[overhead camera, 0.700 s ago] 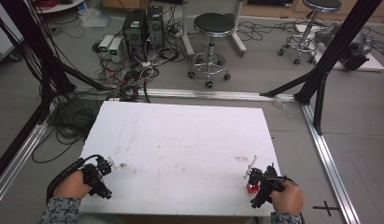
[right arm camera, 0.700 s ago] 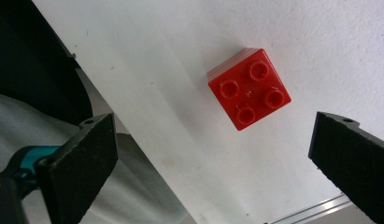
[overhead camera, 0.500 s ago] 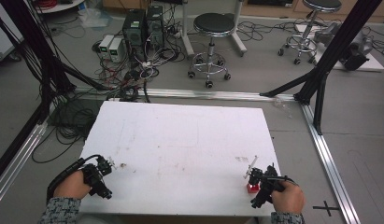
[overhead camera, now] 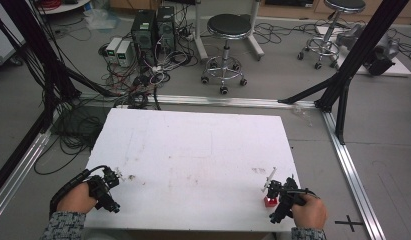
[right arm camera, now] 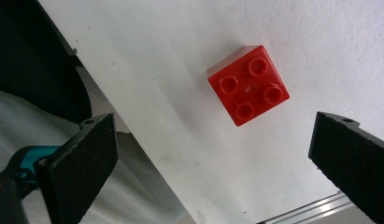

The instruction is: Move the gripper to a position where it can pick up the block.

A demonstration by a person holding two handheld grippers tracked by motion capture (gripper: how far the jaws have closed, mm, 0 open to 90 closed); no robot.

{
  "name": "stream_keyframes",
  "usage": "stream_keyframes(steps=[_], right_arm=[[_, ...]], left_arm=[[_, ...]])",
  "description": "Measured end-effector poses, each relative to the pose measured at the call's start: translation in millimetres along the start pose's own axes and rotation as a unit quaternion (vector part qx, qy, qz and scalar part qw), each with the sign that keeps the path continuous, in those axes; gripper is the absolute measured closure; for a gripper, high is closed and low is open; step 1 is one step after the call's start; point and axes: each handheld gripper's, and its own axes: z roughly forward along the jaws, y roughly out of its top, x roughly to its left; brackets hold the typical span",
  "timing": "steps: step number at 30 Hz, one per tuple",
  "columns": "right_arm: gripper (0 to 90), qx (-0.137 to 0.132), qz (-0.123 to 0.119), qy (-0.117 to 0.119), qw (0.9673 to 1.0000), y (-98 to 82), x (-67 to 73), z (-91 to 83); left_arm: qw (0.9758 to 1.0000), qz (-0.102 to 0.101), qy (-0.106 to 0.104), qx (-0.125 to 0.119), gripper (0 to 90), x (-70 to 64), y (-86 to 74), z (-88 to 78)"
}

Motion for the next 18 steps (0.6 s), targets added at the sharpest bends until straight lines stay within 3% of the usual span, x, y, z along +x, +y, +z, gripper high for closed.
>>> stream_keyframes(steps=[7, 14, 18], right_arm=[[0.8, -0.009, -0.011, 0.000, 0.9999, -5.2, -0.8, -2.3], [0.8, -0.010, -0.024, 0.001, 0.9997, -10.5, -10.4, -7.2], [0.9, -0.015, -0.046, 0.003, 0.9988, -16.1, -19.2, -10.7]], left_arm=[[1.0000, -0.001, -0.001, -0.002, 20.8, 0.0, -0.2, -1.4], [0.9999, 0.000, 0.003, -0.010, 20.8, -0.8, -0.1, -3.8], [0.9999, 0.000, 0.003, -0.013, 20.8, -1.7, 0.2, -6.0]])
